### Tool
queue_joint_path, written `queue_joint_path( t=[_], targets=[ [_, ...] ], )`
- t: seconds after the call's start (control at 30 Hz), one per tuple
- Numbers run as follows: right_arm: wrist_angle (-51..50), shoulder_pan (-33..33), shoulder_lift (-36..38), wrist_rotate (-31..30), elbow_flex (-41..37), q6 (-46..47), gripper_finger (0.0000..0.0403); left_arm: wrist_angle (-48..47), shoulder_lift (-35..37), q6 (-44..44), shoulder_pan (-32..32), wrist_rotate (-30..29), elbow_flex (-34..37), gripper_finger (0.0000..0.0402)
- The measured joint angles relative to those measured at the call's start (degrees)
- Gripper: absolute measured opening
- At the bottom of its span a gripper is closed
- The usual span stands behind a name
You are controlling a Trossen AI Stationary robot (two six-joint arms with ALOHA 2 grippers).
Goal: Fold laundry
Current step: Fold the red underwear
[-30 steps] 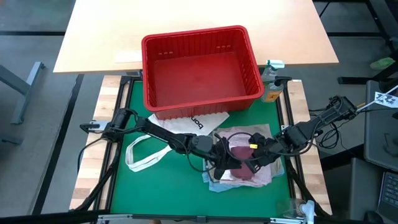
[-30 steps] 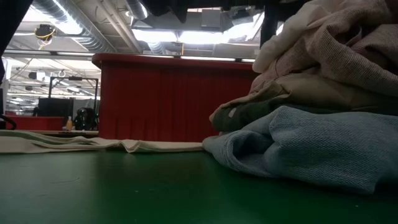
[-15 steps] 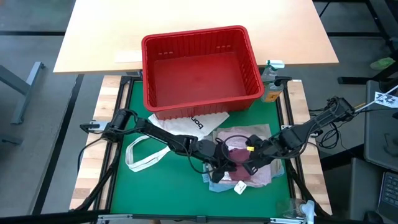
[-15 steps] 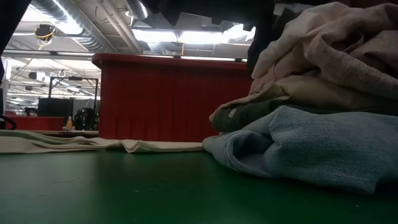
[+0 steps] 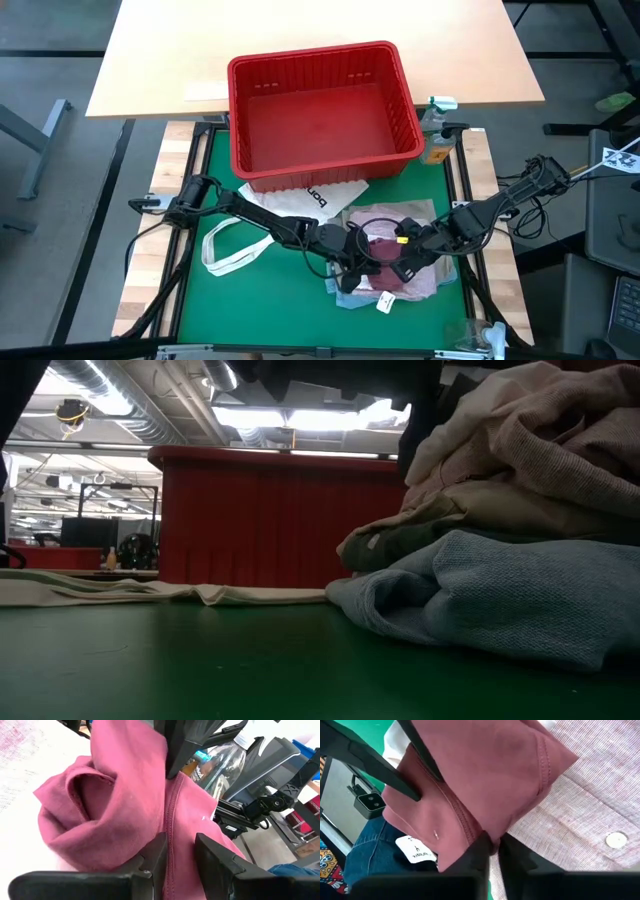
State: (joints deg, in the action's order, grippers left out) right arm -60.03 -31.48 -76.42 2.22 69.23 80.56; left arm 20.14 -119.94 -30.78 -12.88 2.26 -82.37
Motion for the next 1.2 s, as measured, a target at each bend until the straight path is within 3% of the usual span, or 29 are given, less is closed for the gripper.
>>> queue_joint_path(
  t=[0.27, 0.5, 0.97, 1.2],
  targets=[
    [-0.1, 0.0, 0.0, 2.8, 0.0, 0.0, 0.0124, 0.0, 0.0, 3.3, 0.0, 0.0, 0.0, 0.0098],
    [0.1, -0.9, 1.7, 4.8, 0.0, -0.1, 0.0144, 0.0, 0.8, 4.4, 0.0, 0.9, 0.0, 0.0098],
    [1.3, -6.2, 6.0, -6.3, 0.2, 0.0, 0.0145, 0.0, 3.2, 5.7, -0.8, 3.1, 0.0, 0.0098],
    [11.6, -12.9, 4.5, -19.5, 0.2, -8.4, 0.0145, 2.9, 3.2, 7.4, -3.3, 0.4, 0.0, 0.0098]
  ],
)
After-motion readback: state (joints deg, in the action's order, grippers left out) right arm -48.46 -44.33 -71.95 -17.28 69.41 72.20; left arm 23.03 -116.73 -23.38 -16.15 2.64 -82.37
